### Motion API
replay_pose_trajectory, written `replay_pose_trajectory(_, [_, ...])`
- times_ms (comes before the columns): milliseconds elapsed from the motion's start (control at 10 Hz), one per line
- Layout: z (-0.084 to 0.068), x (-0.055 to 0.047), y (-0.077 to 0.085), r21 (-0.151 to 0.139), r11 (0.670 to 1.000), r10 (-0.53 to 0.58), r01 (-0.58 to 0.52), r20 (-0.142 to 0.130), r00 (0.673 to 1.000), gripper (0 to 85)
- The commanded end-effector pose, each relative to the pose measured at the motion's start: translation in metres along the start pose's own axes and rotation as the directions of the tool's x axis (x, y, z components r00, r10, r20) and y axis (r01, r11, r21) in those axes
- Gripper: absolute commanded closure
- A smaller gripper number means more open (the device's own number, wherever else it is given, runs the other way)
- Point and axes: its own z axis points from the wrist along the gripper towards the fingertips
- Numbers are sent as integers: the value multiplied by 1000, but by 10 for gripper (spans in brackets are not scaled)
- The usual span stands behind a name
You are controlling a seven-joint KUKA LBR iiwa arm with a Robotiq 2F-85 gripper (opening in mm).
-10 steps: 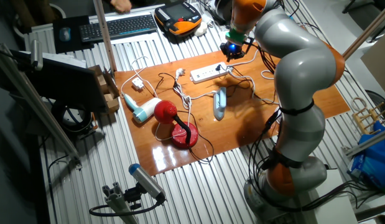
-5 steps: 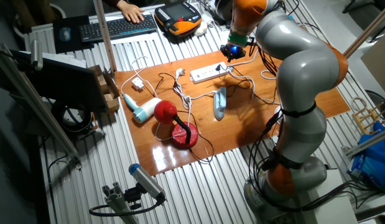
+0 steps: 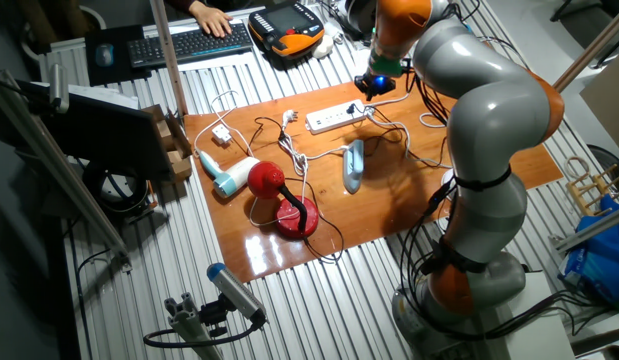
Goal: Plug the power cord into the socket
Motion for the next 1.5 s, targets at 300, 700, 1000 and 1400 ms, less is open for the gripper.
replay_pose_trajectory(300, [0, 0, 0, -22, 931, -364, 364, 7, 931, 850])
replay_pose_trajectory(700, [1, 0, 0, 11, 915, -403, 403, 8, 915, 850])
replay_pose_trajectory(1000, [1, 0, 0, -62, 942, -330, 329, -7, 944, 850])
replay_pose_trajectory(1400, [1, 1, 1, -53, 953, -300, 299, 6, 954, 850])
